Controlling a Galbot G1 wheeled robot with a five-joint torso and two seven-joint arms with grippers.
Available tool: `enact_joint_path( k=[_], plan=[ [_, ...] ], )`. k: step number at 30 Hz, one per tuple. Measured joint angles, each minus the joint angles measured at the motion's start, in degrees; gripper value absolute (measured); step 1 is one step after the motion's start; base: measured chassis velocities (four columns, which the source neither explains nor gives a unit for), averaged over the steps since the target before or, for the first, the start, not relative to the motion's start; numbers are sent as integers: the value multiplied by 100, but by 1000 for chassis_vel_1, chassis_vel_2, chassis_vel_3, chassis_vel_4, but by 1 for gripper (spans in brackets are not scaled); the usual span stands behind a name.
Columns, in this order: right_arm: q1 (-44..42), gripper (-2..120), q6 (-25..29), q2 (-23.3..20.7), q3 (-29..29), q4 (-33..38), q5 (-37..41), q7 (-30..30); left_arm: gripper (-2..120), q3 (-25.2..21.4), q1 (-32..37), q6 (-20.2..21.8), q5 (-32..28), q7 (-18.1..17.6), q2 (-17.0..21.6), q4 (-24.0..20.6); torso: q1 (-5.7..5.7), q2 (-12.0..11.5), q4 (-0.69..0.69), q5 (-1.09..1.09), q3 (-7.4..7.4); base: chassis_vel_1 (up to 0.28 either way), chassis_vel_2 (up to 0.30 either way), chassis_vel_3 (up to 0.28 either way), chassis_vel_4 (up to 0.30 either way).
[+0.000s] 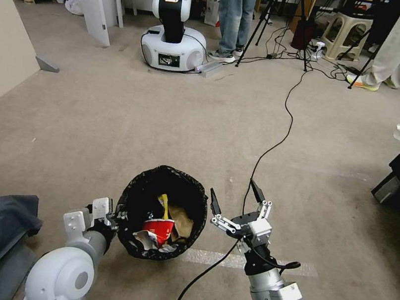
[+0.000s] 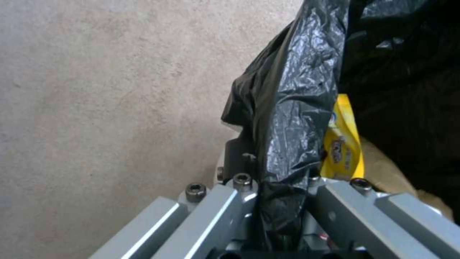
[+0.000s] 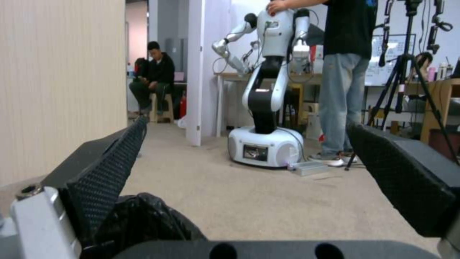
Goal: Pick up the trash bin, then pick up the garbage from the floor and place it into the trash bin.
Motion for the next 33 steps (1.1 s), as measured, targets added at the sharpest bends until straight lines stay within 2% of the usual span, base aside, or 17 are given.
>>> enact_joint_path(
  k=[7, 9, 11, 13, 14, 16, 17, 19, 20, 22, 26, 28, 33],
  plan=[
    [-12, 100, 4, 25, -31, -58, -44, -35, 2, 1, -191, -11, -73, 36, -19, 278, 0, 0, 0, 0, 0, 0, 0, 0, 0],
    [-18, 100, 18, 32, -36, -77, -56, -54, 14, -7, -255, -18, -147, 83, -18, 354, 1, 0, 0, 0, 0, 0, 0, 0, 0],
    [-19, 100, 21, 33, -36, -80, -57, -58, 15, -8, -267, -19, -163, 89, -18, 362, 0, 0, 0, 0, 0, 0, 0, 0, 0],
    [-34, 100, 42, 36, -38, -95, -68, -80, 26, -11, -326, -26, -227, 114, -21, 388, 0, 0, 1, 1, 0, 0, 0, 0, 0],
    [-34, 100, 42, 36, -38, -95, -68, -80, 26, -11, -326, -26, -227, 114, -21, 388, 0, 0, 1, 1, 0, 0, 0, 0, 0],
    [-72, 100, 78, 40, -47, -107, -91, -106, 36, -3, -371, -27, -242, 138, -37, 412, 0, 0, 0, 1, 0, 0, 0, 0, 0],
    [-72, 100, 78, 40, -47, -107, -91, -106, 36, -3, -371, -27, -242, 138, -37, 412, 0, 0, 0, 1, 0, 0, 0, 0, 0],
    [-104, 100, 107, 41, -48, -108, -102, -125, 49, 9, -395, -40, -244, 167, -43, 413, 0, 0, 0, 1, 0, 0, 0, 0, 0],
    [-104, 100, 107, 41, -48, -108, -102, -125, 49, 9, -395, -40, -244, 167, -43, 413, 0, 0, 0, 1, 0, 0, 0, 0, 0],
    [-115, 100, 117, 40, -49, -109, -111, -132, 60, 13, -399, -63, -247, 183, -44, 380, 0, 0, 0, 0, 0, 0, 0, 0, 0],
    [-124, 100, 124, 44, -52, -108, -121, -144, 67, 15, -400, -97, -249, 205, -45, 330, 0, 0, 0, 0, 0, 0, 0, 0, 0],
    [-150, 100, 146, 61, -74, -108, -152, -171, 76, 7, -407, -134, -255, 234, -45, 271, 0, 0, 0, 1, 0, 0, 0, 0, 0],
    [-200, 100, 178, 69, -96, -109, -188, -220, 82, -17, -411, -171, -271, 257, -42, 235, 0, 0, -1, 1, 0, 0, 0, 0, 0]
  ],
)
